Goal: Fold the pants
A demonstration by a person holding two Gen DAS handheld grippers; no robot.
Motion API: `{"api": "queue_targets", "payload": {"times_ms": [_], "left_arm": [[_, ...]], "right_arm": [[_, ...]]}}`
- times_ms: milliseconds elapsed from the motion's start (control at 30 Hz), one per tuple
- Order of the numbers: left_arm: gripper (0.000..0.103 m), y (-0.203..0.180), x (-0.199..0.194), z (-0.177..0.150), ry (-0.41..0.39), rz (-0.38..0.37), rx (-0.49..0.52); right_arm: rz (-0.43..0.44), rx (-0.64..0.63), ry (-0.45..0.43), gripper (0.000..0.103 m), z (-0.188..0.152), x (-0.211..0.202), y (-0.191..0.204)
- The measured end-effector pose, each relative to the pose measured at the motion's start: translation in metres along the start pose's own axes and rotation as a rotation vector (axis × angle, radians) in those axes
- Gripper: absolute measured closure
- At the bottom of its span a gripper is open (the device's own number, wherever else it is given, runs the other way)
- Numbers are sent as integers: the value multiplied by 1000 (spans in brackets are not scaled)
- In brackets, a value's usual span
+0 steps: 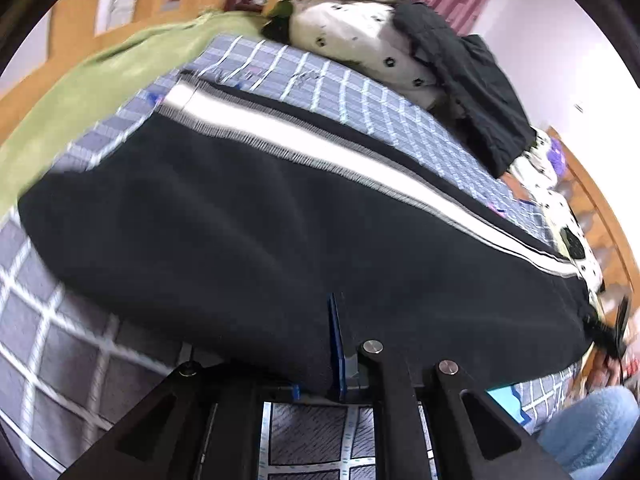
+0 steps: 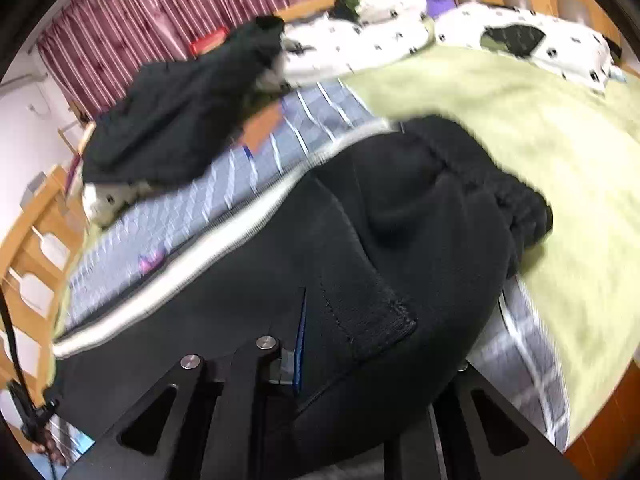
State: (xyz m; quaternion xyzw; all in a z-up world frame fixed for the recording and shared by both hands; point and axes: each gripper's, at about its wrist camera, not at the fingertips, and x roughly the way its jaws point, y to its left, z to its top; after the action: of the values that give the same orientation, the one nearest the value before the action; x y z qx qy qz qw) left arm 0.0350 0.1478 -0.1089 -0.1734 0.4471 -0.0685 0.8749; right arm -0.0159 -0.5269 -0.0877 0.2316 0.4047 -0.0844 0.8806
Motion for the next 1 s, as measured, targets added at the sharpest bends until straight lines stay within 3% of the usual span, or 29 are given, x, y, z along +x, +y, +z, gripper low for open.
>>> {"api": "queue_targets", "payload": {"times_ms": [33, 67, 133, 167, 200, 300, 500, 533, 567, 600, 633, 700, 767, 867, 933, 1000], "left_arm": [[85, 0, 4, 2, 2, 7, -18], [72, 1, 5, -1, 3, 23, -36], [53, 0, -2, -2, 3, 110, -35], [44, -2, -9, -4, -5, 140, -14], [42, 0, -16, -8, -18, 160, 2], [38, 5, -36, -17, -61, 217, 27], [36, 16, -63, -22, -98, 279, -6], [36, 14, -65, -19, -111, 293, -1], [36, 13, -70, -17, -131, 300, 4], [36, 10, -74, -13, -154, 292, 10], [36, 7, -78, -9, -178, 269, 21], [35, 4, -82, -3, -210, 240, 47], [33, -2, -77, 10, -223, 247, 71], [33, -4, -60, 32, -221, 261, 88], [33, -2, -49, 46, -216, 292, 89], [33, 4, -37, 64, -203, 329, 88]], "right_arm": [[-20, -8, 14, 83, -6, 8, -3], [-47, -19, 22, 73, -14, 13, -8], [-52, -35, -10, 68, -20, 7, -15], [-53, -29, -30, 57, -21, -1, -18], [-71, -10, -61, 43, -20, -11, -23], [-87, 58, -168, 30, -11, -26, -40], [-45, 314, -95, 31, 24, 18, -76], [-68, 327, -103, 37, 32, 22, -73], [-115, 308, -114, 56, 40, 23, -68], [-130, 218, -137, 66, 53, 17, -59], [-118, 149, -174, 67, 62, 8, -53], [-57, 70, -261, 67, 79, -17, -47], [-32, 87, -244, 64, 89, -20, -52], [-144, 54, -130, 47, 88, -1, -55], [-240, 8, -44, 46, 75, 8, -57], [-292, -24, -30, 46, 60, 5, -59]]}}
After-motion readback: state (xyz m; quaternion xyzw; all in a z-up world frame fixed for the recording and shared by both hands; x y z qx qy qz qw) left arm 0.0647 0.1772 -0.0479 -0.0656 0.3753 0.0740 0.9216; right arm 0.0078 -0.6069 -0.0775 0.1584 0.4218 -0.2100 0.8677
